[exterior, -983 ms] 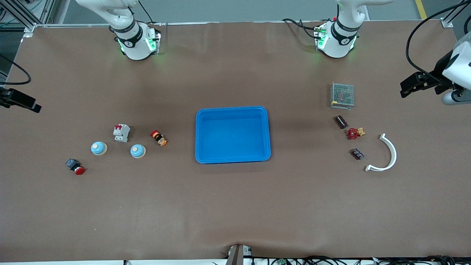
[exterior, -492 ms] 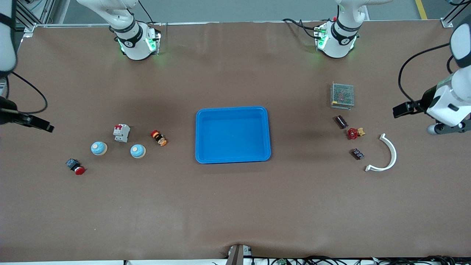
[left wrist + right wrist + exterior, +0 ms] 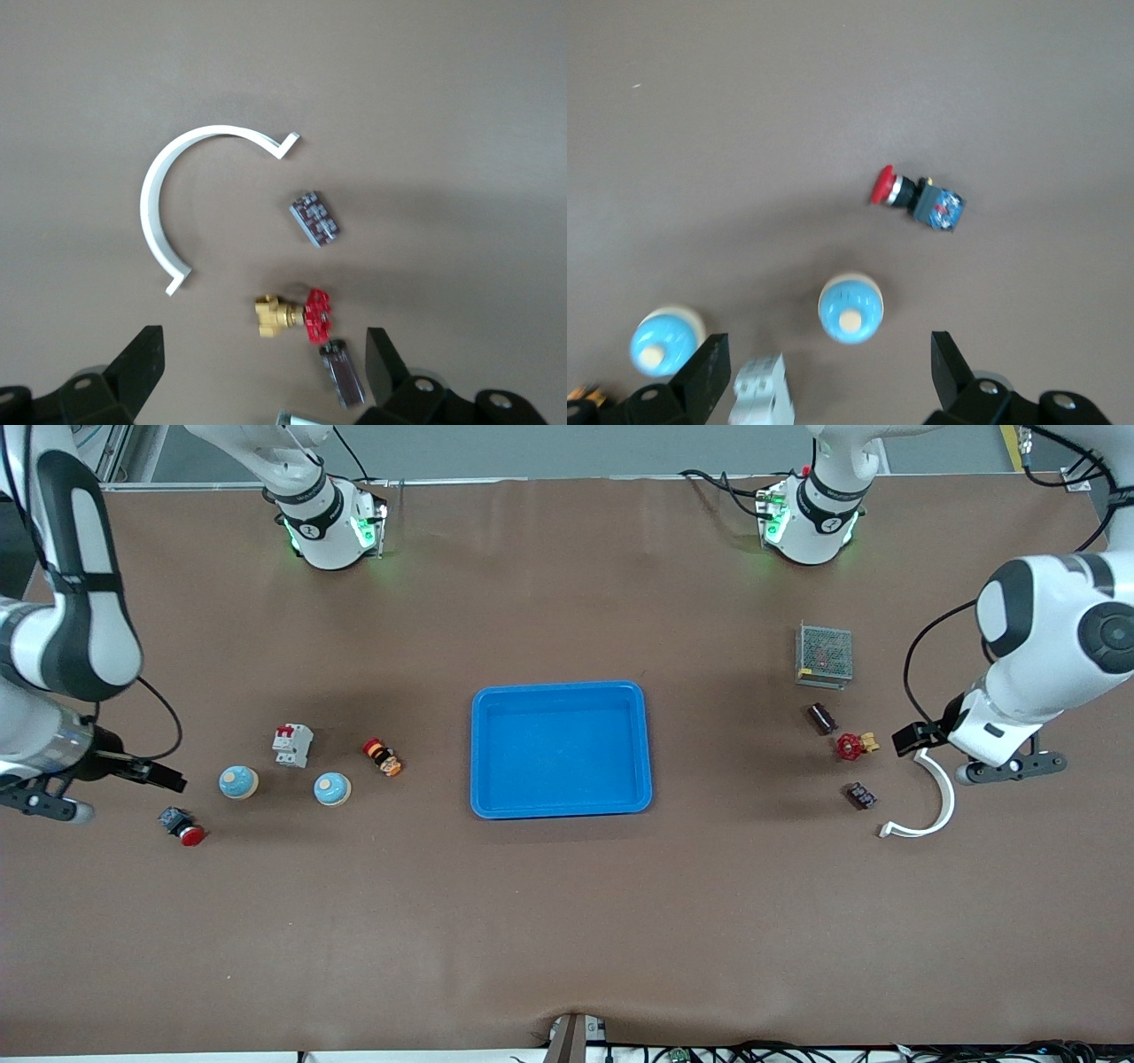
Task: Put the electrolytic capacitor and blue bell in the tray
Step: 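Grasp the black capacitor with the left gripper while the right gripper grasps the bell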
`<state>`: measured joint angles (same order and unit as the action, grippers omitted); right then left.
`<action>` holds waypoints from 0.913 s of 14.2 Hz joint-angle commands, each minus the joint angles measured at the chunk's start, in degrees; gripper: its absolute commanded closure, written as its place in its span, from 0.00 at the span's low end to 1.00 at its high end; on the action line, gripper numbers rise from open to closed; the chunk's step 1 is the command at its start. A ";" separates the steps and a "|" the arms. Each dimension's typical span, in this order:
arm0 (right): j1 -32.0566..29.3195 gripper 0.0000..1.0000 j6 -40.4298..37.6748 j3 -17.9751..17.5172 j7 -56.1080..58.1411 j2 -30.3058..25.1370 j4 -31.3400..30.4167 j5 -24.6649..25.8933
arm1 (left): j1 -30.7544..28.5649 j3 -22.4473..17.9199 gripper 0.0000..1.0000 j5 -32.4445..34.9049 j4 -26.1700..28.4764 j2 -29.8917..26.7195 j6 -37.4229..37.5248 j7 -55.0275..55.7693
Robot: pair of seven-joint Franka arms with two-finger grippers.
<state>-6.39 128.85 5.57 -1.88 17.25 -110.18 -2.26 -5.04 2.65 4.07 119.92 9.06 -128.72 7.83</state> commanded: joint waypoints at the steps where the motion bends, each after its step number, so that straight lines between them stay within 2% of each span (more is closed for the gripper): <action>1: -0.02 0.00 5.44 -0.38 0.91 1.98 -3.29 -0.38 | -2.43 0.51 0.00 -3.26 0.40 3.85 -4.42 0.61; 3: 0.41 0.00 11.48 -0.38 2.22 3.13 -6.44 -0.38 | -2.70 0.42 0.08 -6.35 0.40 6.57 -6.62 1.48; 6: 0.50 0.00 18.00 -0.47 2.32 4.19 -11.01 -0.38 | -2.70 0.42 0.18 -6.71 0.32 10.53 -11.19 6.39; 9: 0.77 0.00 23.53 -0.47 2.32 4.19 -15.41 -0.38 | -2.26 0.60 0.23 -6.80 -0.03 13.69 -13.65 14.12; 13: 1.12 0.00 29.17 -0.47 2.32 6.73 -17.09 -0.38 | -1.20 1.47 0.30 -6.71 -0.39 16.69 -17.52 21.60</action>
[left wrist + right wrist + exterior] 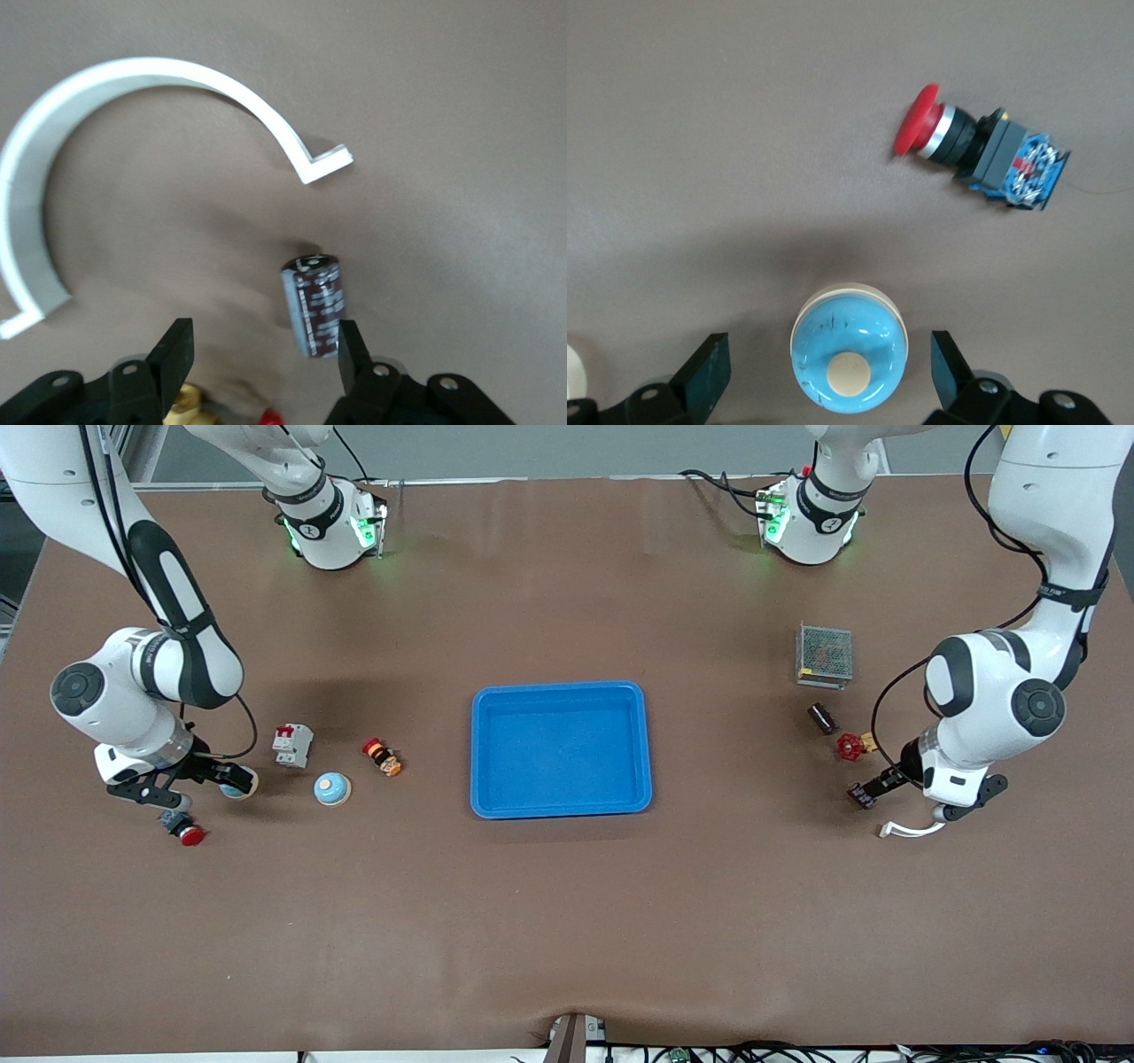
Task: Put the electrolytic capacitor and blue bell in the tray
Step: 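Grasp the black capacitor with the left gripper while the right gripper grasps the bell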
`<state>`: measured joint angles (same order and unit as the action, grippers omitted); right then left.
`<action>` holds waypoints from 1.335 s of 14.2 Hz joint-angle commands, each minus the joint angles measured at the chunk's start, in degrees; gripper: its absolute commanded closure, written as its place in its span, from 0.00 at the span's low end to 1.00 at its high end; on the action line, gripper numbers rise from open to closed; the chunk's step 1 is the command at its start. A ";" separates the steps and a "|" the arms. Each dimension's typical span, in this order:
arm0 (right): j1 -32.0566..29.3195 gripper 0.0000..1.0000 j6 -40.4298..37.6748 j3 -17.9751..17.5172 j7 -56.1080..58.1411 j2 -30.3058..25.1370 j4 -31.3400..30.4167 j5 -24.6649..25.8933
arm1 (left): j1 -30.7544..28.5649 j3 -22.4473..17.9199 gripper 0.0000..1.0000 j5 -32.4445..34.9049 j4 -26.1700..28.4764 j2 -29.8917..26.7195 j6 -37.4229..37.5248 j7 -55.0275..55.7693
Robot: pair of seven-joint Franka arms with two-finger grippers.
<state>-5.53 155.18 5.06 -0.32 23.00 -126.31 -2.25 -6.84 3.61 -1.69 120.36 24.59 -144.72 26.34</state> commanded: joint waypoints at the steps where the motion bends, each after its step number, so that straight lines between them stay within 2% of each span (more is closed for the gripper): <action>1: 0.17 0.00 4.41 0.04 0.76 1.77 -1.22 -0.39 | 0.69 1.13 0.32 -0.95 -1.00 1.51 -1.97 5.10; 7: -0.09 0.00 7.33 0.04 0.85 4.68 -1.13 -0.39 | 1.39 1.76 0.39 -0.34 -1.44 4.59 -5.75 7.41; 8: -0.27 0.13 6.90 0.04 1.98 4.68 -1.13 -0.39 | 1.30 1.75 0.39 -0.25 -1.44 4.50 -5.75 7.32; 9: -0.71 0.40 6.80 0.04 5.21 4.59 -1.13 -0.39 | 1.30 1.75 0.44 -0.25 -1.44 4.50 -5.75 7.32; 10: -1.67 0.85 6.54 0.04 8.02 4.59 -1.13 -0.39 | 1.39 1.75 0.54 -0.25 -1.44 4.50 -5.75 7.41; 11: -2.02 1.00 5.15 -0.05 8.49 4.42 -0.96 -0.47 | 1.39 1.75 0.64 -0.25 -1.70 4.41 -5.75 7.41; 13: -2.03 1.00 -1.24 -0.13 8.32 2.41 0.62 -1.00 | 1.48 1.84 0.93 -0.25 -2.05 4.15 -5.40 7.50; 14: -1.94 1.00 -7.11 -0.13 7.71 0.48 2.37 -1.35 | 1.83 1.84 1.00 -0.25 -2.06 3.97 -5.22 7.50; 16: -1.59 1.00 -19.33 -0.22 1.58 -2.33 6.76 -1.44 | 3.32 1.93 1.00 -0.25 -2.06 2.75 -4.35 9.85; 19: 1.65 1.00 -26.84 -0.31 -9.75 -6.12 10.02 -3.54 | 7.97 2.11 1.00 -0.25 -3.54 1.60 -1.63 17.32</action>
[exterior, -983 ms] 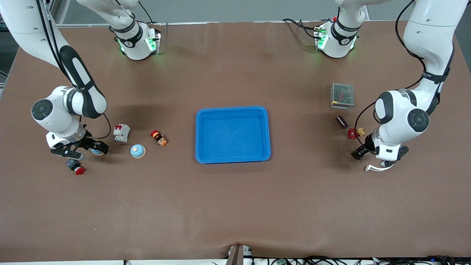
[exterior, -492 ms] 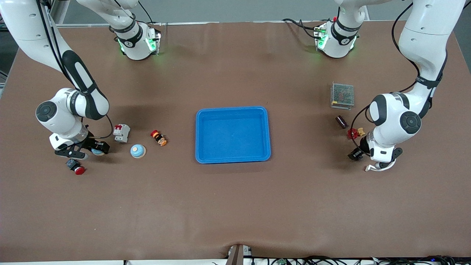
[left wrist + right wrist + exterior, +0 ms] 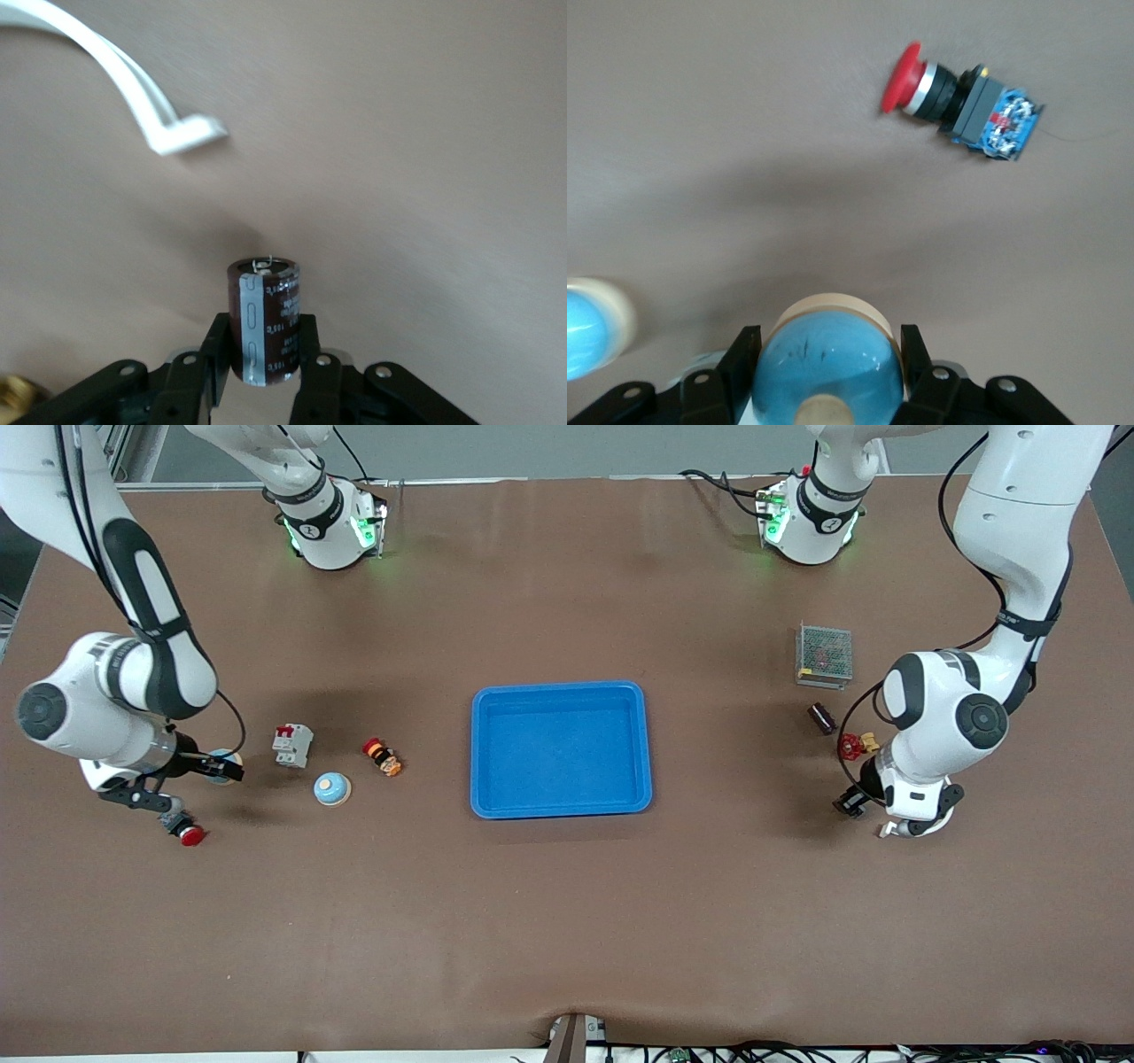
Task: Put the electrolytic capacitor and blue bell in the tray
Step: 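Grasp the black capacitor with the left gripper while the right gripper grasps the bell, then lift the capacitor and bell and carry both over the blue tray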
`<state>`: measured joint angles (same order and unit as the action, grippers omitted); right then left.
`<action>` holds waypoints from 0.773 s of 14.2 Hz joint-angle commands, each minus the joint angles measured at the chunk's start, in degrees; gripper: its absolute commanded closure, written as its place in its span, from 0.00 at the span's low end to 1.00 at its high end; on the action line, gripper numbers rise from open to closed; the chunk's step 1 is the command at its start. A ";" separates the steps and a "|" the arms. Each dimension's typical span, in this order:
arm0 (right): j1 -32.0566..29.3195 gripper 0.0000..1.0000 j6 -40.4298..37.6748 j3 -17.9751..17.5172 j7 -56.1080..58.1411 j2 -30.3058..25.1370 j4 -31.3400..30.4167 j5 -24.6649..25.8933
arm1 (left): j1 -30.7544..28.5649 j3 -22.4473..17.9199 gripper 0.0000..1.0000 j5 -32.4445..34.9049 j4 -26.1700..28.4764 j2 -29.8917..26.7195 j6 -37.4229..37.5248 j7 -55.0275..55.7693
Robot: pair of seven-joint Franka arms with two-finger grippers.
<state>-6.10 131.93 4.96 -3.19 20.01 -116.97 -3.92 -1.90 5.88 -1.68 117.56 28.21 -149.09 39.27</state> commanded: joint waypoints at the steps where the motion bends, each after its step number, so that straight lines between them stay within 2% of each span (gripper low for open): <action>1: 3.54 1.00 -4.83 -0.22 -11.62 -4.00 1.22 -2.58 | 4.52 -0.17 1.00 -0.25 -1.88 -2.11 3.44 6.76; 5: 11.96 1.00 -5.72 -0.30 -34.45 -5.51 1.40 -3.02 | 11.90 -0.17 1.00 -0.25 -5.75 -1.93 6.26 17.75; 7: 18.98 1.00 -4.84 -0.13 -47.55 -5.25 1.66 -3.02 | 15.33 -0.17 1.00 -0.25 -7.77 -1.84 7.57 22.76; 11: 27.79 1.00 -2.38 -0.13 -63.75 -3.93 3.33 -3.37 | 22.01 -0.17 1.00 -0.25 -12.61 -0.79 11.09 32.87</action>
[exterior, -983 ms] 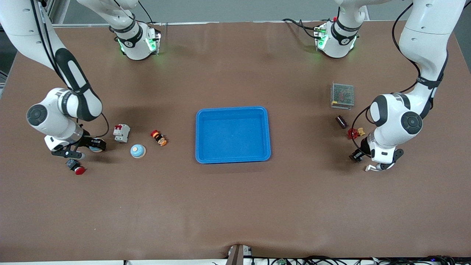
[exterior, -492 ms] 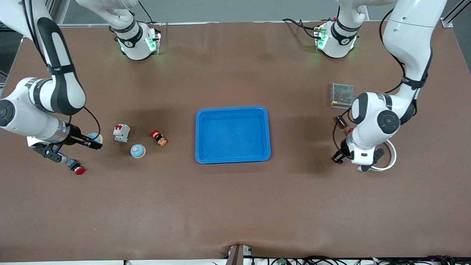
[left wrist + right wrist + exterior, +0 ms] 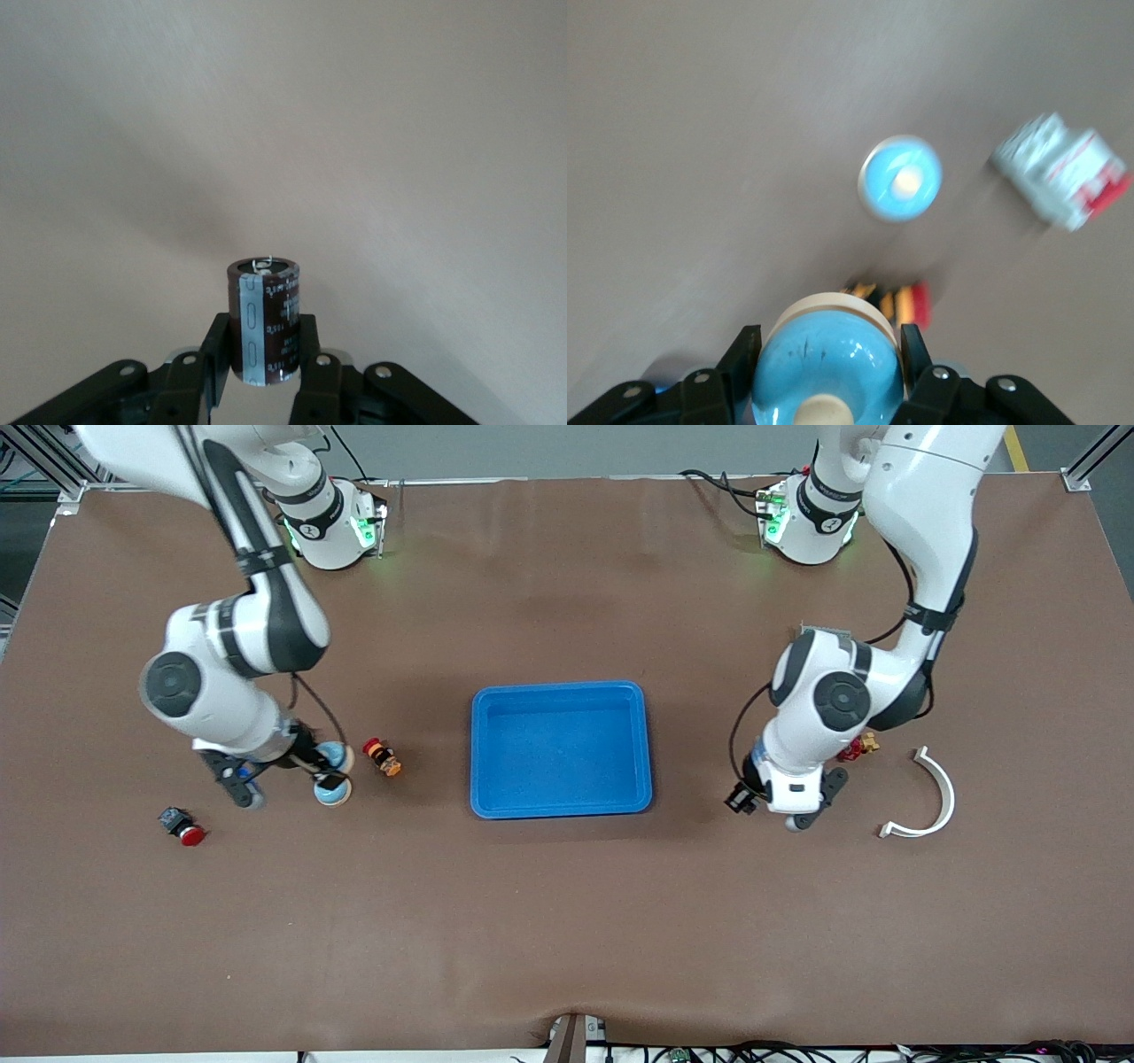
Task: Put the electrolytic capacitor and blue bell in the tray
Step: 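Lift the capacitor and bell and carry both over the blue tray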
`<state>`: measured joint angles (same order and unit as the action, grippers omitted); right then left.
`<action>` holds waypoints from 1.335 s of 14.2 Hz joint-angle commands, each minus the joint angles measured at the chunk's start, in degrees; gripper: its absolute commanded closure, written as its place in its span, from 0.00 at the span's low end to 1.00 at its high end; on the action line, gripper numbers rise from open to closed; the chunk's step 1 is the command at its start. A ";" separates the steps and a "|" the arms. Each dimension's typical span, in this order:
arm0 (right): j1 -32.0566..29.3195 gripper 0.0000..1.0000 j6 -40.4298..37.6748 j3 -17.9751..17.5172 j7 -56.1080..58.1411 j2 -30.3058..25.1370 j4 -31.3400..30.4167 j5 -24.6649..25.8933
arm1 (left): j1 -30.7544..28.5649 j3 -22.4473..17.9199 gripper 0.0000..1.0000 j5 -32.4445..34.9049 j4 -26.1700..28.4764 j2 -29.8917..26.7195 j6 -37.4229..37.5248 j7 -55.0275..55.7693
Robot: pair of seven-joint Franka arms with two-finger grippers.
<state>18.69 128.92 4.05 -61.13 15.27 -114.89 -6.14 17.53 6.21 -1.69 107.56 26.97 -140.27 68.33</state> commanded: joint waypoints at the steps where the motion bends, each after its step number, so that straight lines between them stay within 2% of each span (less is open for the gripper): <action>1: 5.02 1.00 1.85 0.79 -9.32 1.68 1.69 -1.15 | 3.73 -0.50 1.00 -0.25 -3.14 0.89 2.28 5.74; 4: 11.70 1.00 4.32 0.87 -20.40 6.42 4.58 -0.98 | 7.95 -0.50 1.00 -0.16 -5.86 3.26 2.28 12.24; 7: 16.27 1.00 5.55 0.87 -29.55 13.88 10.90 -0.28 | 12.43 -0.67 1.00 -0.25 -8.76 6.51 2.28 19.62; 12: 21.11 1.00 6.61 1.05 -37.74 23.91 20.13 -0.10 | 16.04 -0.50 1.00 -0.25 -8.68 7.75 3.68 28.16; 19: 22.79 1.00 6.52 1.23 -41.18 28.67 24.45 1.57 | 19.82 -0.50 1.00 -0.16 -8.16 10.91 4.12 38.88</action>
<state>40.49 136.34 4.49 -100.36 42.49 -92.64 -5.77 36.89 6.25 -1.69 100.40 36.97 -137.15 104.59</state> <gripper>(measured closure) 0.317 0.656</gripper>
